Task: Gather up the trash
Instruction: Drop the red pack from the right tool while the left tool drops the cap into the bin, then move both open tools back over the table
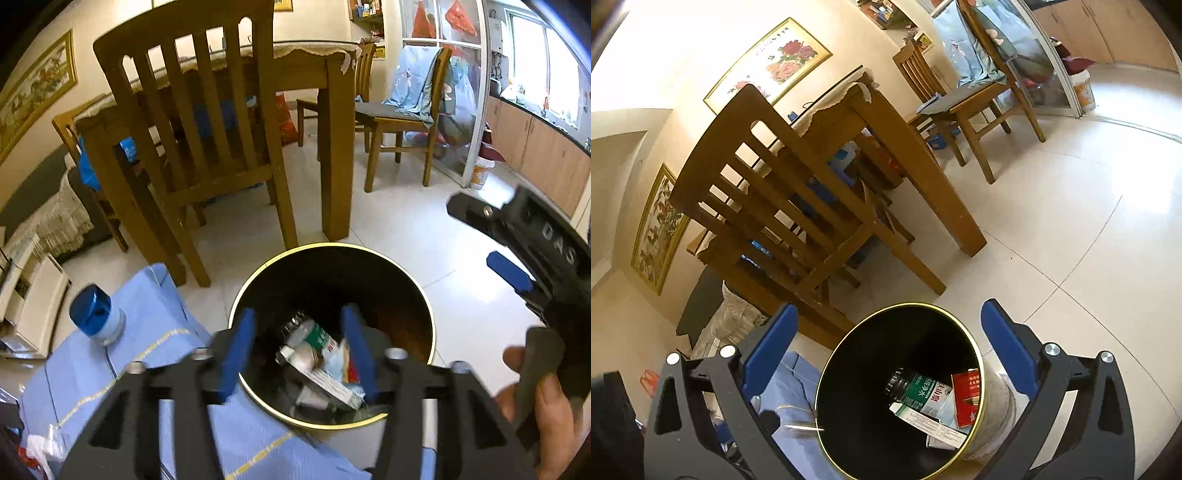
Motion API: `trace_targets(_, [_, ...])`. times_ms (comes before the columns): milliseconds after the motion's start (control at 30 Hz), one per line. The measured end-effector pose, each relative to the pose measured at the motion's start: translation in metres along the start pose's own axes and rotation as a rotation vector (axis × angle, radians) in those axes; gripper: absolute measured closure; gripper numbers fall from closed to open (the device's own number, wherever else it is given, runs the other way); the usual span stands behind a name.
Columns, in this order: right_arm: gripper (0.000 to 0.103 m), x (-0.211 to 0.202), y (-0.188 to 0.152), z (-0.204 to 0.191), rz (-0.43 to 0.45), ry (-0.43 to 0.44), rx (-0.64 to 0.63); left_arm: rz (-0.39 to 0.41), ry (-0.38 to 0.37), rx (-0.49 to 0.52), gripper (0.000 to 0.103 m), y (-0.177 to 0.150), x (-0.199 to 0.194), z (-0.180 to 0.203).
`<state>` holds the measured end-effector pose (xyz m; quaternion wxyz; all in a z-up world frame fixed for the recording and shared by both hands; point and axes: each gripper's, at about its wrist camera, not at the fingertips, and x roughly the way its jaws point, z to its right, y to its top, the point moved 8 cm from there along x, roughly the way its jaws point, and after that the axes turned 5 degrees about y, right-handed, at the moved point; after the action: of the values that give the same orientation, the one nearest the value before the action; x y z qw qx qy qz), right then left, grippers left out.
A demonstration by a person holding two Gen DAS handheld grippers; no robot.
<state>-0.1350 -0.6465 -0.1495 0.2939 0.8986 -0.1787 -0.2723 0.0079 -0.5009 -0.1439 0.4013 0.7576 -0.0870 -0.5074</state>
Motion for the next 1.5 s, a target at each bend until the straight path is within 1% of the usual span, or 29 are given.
trace_targets(133, [0.006,0.001,-0.001,0.000,0.001,-0.005,-0.007,0.003,-0.011,-0.020,0.048,-0.001,-0.002,-0.005])
trace_targets(233, [0.006,0.007,-0.007,-0.008,-0.026,-0.001,-0.033,-0.005,0.008,-0.035,0.044,-0.009,-0.006,-0.016])
trace_targets(267, [0.006,0.009,-0.009,-0.012,-0.036,0.000,-0.048,-0.008,0.018,-0.038,0.041,-0.012,-0.008,-0.018])
trace_targets(367, [0.006,0.016,-0.017,-0.027,-0.062,0.001,-0.107,-0.015,0.065,-0.070,0.020,-0.034,-0.024,-0.035])
trace_targets(467, [0.006,0.026,-0.032,-0.048,-0.111,0.014,-0.195,-0.014,0.094,-0.100,0.011,-0.068,-0.049,-0.054])
trace_targets(533, [0.006,0.036,-0.047,-0.064,-0.168,0.040,-0.255,-0.021,0.118,-0.110,0.009,-0.092,-0.065,-0.067])
trace_targets(567, [0.006,0.044,-0.062,-0.077,-0.223,0.076,-0.296,-0.029,0.137,-0.116,0.009,-0.112,-0.077,-0.078])
trace_targets(633, [0.006,0.052,-0.094,-0.107,-0.315,0.143,-0.398,-0.038,0.177,-0.134,0.009,-0.138,-0.092,-0.096])
trace_targets(700, [0.006,0.053,-0.130,-0.141,-0.386,0.206,-0.533,-0.068,0.217,-0.180,0.008,-0.172,-0.106,-0.122])
trace_targets(733, [0.006,0.051,-0.145,-0.154,-0.416,0.240,-0.578,-0.088,0.241,-0.219,0.008,-0.192,-0.115,-0.139])
trace_targets(767, [0.006,0.048,-0.169,-0.173,-0.468,0.298,-0.625,-0.100,0.263,-0.249,0.008,-0.206,-0.121,-0.154])
trace_targets(800, [0.006,0.044,-0.192,-0.189,-0.516,0.340,-0.662,-0.108,0.280,-0.279,0.008,-0.218,-0.128,-0.168])
trace_targets(900, [0.006,0.031,-0.247,-0.220,-0.593,0.389,-0.752,-0.118,0.323,-0.357,0.008,-0.250,-0.149,-0.204])
trace_targets(967, [0.006,0.020,-0.287,-0.238,-0.648,0.429,-0.765,-0.114,0.363,-0.399,0.008,-0.268,-0.164,-0.229])
trace_targets(1033, [0.006,0.013,-0.316,-0.253,-0.680,0.445,-0.797,-0.112,0.399,-0.430,0.008,-0.282,-0.175,-0.249])
trace_targets(1100, [0.006,0.008,-0.349,-0.274,-0.714,0.450,-0.865,-0.111,0.421,-0.472,0.008,-0.298,-0.186,-0.268])
trace_targets(1167, [0.006,0.007,-0.366,-0.292,-0.711,0.423,-0.933,-0.109,0.433,-0.516,0.008,-0.312,-0.193,-0.286])
trace_targets(1233, [0.006,0.012,-0.375,-0.303,-0.722,0.407,-0.955,-0.101,0.435,-0.561,0.008,-0.322,-0.200,-0.298])
trace_targets(1367, [0.007,0.027,-0.385,-0.333,-0.743,0.405,-0.900,-0.079,0.421,-0.623,0.008,-0.337,-0.208,-0.311])
trace_targets(1433, [0.025,0.037,-0.389,-0.344,-0.754,0.388,-0.876,-0.072,0.415,-0.639,0.008,-0.343,-0.212,-0.316])
trace_targets(1467, [0.043,0.043,-0.396,-0.348,-0.767,0.352,-0.886,-0.065,0.408,-0.647,0.008,-0.344,-0.213,-0.318])
trace_targets(1500, [0.052,0.048,-0.401,-0.348,-0.779,0.305,-0.904,-0.057,0.406,-0.651,0.008,-0.346,-0.216,-0.320])
